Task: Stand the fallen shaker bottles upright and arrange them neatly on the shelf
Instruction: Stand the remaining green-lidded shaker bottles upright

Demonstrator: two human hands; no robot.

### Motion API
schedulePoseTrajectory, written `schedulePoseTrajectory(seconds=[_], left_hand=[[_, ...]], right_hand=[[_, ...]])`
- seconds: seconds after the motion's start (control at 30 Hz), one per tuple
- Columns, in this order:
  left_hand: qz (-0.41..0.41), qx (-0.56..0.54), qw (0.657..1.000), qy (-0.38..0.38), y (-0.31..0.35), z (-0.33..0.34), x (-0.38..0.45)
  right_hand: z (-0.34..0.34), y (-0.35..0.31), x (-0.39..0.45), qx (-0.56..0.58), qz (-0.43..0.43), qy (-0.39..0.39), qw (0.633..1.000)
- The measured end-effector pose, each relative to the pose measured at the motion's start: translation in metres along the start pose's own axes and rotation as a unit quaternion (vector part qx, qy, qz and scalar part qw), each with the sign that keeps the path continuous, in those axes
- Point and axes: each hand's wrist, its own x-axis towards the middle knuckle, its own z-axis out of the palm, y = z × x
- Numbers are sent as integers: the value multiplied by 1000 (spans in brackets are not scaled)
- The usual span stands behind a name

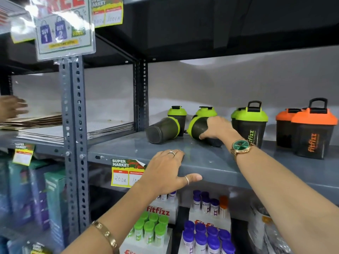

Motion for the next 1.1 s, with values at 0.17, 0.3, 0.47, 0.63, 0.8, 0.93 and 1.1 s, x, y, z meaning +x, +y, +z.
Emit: schedulePoseTrajectory(seconds=[0.17,0.3,0.47,0.63,0.8,0.93,1.1], left_hand=[[2,1,1000,-3,0,1,0],[5,-11,1000,0,-1,2,0],[10,-18,1000,4,-2,3,1],[9,-20,1000,4,-1,3,-1],[1,-24,1000,-4,0,2,-1],[0,-24,1000,2,0,2,0],[0,-16,1000,-2,0,2,0]], right_hand=[[-2,0,2,215,68,94,970],[4,2,1,331,112,35,936],[0,9,-6,350,124,-63,926],[1,10,-11,329,157,-112,925],[-9,-1,-7,454,186,-17,871],[-28,-18,-4,374,168,121,904],[-42,-40,5,132,123,168,969]])
